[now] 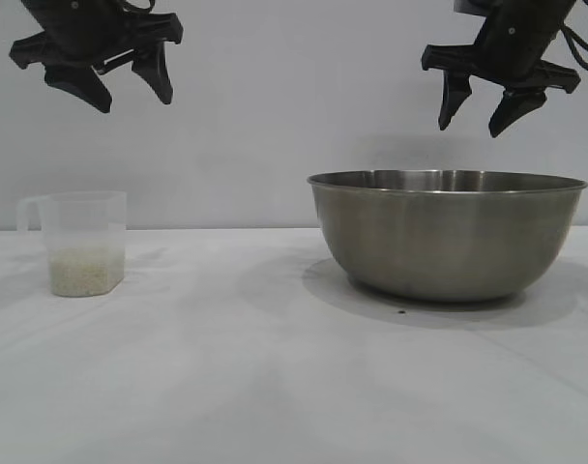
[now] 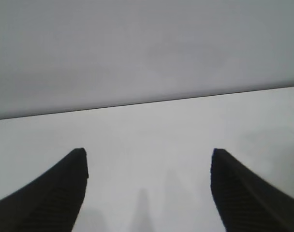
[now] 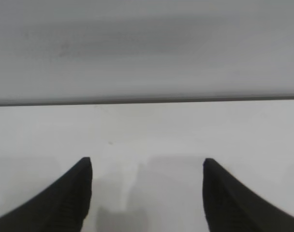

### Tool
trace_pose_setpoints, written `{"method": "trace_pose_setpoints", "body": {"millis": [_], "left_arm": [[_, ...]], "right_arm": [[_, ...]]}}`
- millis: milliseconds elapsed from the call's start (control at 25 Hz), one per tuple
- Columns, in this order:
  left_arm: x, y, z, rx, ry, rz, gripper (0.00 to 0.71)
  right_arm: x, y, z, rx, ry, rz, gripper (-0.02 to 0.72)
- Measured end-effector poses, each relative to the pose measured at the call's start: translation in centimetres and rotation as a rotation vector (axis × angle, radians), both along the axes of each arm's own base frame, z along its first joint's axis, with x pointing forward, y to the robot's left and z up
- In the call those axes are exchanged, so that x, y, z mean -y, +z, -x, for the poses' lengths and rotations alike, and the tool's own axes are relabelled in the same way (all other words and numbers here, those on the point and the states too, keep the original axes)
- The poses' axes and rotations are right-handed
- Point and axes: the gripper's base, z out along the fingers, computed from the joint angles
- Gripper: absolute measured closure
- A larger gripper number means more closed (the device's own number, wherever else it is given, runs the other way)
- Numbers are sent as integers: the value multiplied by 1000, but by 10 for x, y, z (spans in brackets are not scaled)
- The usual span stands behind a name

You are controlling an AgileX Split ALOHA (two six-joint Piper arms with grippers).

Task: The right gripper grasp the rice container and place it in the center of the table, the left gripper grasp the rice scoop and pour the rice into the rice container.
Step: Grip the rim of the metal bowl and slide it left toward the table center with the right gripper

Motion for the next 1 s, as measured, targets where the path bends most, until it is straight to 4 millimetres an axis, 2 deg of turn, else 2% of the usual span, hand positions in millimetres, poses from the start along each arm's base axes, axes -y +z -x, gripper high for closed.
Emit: {"method": "trace_pose_setpoints", "body": {"millis": [640, 840, 1000], "left_arm": [[0, 0, 0, -2, 0, 0, 238], [0, 0, 0, -3, 0, -1, 238], [0, 0, 0, -3, -1, -2, 238]], "right_arm": [[0, 1, 1, -2, 1, 0, 286], [2, 17, 9, -22, 20, 28, 286], [4, 28, 23, -111, 49, 71, 286]]}}
